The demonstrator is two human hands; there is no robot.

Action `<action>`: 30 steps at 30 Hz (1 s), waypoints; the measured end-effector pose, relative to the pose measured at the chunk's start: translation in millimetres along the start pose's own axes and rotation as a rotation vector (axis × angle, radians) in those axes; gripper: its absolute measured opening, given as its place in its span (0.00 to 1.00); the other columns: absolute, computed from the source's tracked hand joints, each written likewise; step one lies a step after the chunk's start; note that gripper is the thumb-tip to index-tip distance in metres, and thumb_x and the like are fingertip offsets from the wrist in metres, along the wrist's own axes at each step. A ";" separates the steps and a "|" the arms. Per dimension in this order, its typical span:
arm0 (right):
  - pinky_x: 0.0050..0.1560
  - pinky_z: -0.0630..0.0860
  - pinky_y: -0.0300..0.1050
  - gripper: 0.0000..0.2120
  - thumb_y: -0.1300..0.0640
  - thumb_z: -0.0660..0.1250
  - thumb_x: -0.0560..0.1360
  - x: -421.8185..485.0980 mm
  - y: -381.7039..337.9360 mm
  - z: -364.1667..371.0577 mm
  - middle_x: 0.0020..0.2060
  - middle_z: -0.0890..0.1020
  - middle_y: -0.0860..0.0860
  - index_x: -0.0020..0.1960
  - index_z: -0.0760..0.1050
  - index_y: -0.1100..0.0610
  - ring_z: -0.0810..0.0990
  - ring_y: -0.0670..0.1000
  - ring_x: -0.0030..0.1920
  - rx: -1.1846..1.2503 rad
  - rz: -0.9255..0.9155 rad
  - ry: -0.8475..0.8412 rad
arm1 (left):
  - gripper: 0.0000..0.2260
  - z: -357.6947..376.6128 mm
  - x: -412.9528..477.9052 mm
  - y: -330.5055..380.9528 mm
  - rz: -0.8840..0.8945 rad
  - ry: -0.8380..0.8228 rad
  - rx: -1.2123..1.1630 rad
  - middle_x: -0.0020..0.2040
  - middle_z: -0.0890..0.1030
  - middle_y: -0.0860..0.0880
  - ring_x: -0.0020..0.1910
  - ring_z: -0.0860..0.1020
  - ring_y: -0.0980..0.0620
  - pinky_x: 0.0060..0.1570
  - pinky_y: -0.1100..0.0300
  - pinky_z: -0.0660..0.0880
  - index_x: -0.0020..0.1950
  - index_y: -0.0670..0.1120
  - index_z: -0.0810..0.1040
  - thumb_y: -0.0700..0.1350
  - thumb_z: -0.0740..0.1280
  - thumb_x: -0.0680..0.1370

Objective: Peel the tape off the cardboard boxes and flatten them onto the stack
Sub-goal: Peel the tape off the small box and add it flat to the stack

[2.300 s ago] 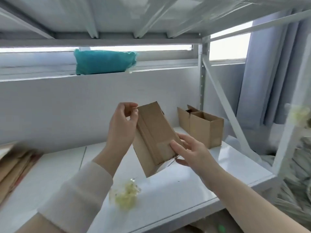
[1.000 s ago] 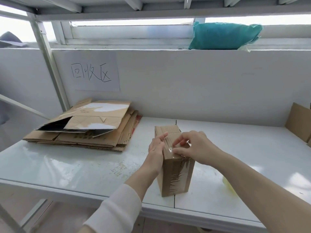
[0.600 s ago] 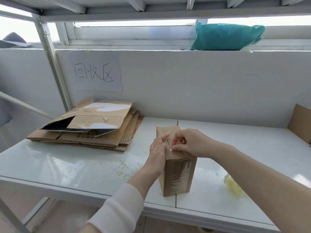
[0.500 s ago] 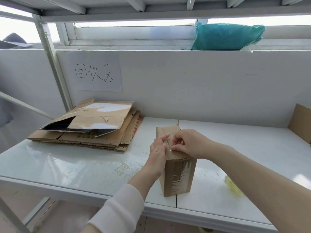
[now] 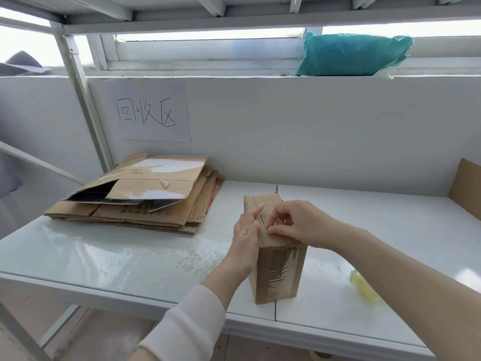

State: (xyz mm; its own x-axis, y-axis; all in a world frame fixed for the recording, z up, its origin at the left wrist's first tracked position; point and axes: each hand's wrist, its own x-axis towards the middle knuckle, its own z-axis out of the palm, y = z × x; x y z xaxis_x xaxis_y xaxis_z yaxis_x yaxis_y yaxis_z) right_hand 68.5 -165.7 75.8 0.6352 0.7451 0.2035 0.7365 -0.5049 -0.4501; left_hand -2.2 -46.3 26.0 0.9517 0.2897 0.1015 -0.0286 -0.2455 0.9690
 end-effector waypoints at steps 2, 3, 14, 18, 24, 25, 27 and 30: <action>0.36 0.66 0.31 0.06 0.53 0.69 0.72 2.9 -1.5 -0.2 0.30 0.71 0.42 0.38 0.74 0.48 0.69 0.41 0.31 -0.033 0.022 -0.021 | 0.20 0.1 0.5 0.5 -0.003 -0.001 0.008 0.72 0.60 0.49 0.72 0.58 0.53 0.73 0.52 0.55 0.70 0.58 0.63 0.42 0.47 0.82; 0.38 0.66 0.33 0.08 0.51 0.69 0.72 4.6 -2.9 -0.2 0.30 0.71 0.42 0.36 0.73 0.47 0.69 0.42 0.32 -0.059 0.038 -0.032 | 0.20 0.6 0.5 0.8 -0.002 -0.001 0.013 0.72 0.61 0.49 0.71 0.59 0.53 0.73 0.53 0.56 0.70 0.58 0.63 0.42 0.47 0.82; 0.44 0.67 0.43 0.17 0.51 0.61 0.77 4.5 -14.0 -3.5 0.35 0.74 0.46 0.30 0.64 0.46 0.71 0.50 0.42 -0.278 0.063 -0.136 | 0.20 3.5 1.3 0.3 -0.004 0.007 0.038 0.75 0.57 0.47 0.75 0.53 0.50 0.74 0.47 0.52 0.70 0.59 0.63 0.43 0.46 0.82; 0.37 0.66 0.34 0.16 0.54 0.63 0.76 -1.4 -11.2 -5.1 0.30 0.70 0.43 0.31 0.65 0.46 0.69 0.45 0.35 -0.172 0.024 -0.136 | 0.20 1.4 0.3 3.1 0.014 0.007 0.042 0.73 0.60 0.48 0.73 0.57 0.52 0.73 0.53 0.54 0.71 0.57 0.63 0.41 0.47 0.81; 0.44 0.69 0.33 0.03 0.54 0.67 0.74 -14.7 2.9 -7.2 0.41 0.74 0.46 0.46 0.75 0.53 0.72 0.45 0.42 -0.036 0.008 0.014 | 0.20 2.2 0.8 3.7 0.009 0.001 0.027 0.72 0.60 0.48 0.72 0.58 0.52 0.72 0.54 0.56 0.70 0.57 0.64 0.41 0.48 0.81; 0.46 0.69 0.35 0.06 0.53 0.68 0.73 -13.6 4.8 -4.9 0.42 0.73 0.46 0.48 0.76 0.54 0.71 0.43 0.42 -0.052 0.000 0.021 | 0.20 2.3 0.6 3.7 0.010 -0.001 0.033 0.72 0.60 0.48 0.72 0.58 0.53 0.72 0.54 0.56 0.70 0.57 0.63 0.41 0.48 0.81; 0.46 0.67 0.36 0.07 0.52 0.69 0.72 -9.9 4.5 -1.9 0.39 0.72 0.43 0.47 0.79 0.54 0.69 0.39 0.39 -0.073 -0.007 0.049 | 0.20 1.8 0.2 3.7 0.012 -0.003 0.041 0.72 0.61 0.48 0.71 0.59 0.53 0.71 0.55 0.57 0.70 0.57 0.63 0.42 0.47 0.81; 0.43 0.69 0.38 0.04 0.51 0.71 0.70 -5.0 -1.3 -2.3 0.34 0.71 0.41 0.40 0.78 0.50 0.69 0.39 0.36 -0.086 0.006 0.066 | 0.20 1.5 -0.7 4.1 0.010 0.000 0.048 0.73 0.60 0.49 0.72 0.58 0.53 0.72 0.55 0.55 0.70 0.57 0.63 0.41 0.47 0.81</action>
State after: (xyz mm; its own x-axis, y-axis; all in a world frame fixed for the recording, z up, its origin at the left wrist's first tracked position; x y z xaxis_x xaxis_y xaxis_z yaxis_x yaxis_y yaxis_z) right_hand 64.9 -169.8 77.3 0.6515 0.7131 0.2589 0.7480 -0.5468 -0.3761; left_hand -2.5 -48.9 29.6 0.9515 0.2871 0.1106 -0.0231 -0.2920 0.9561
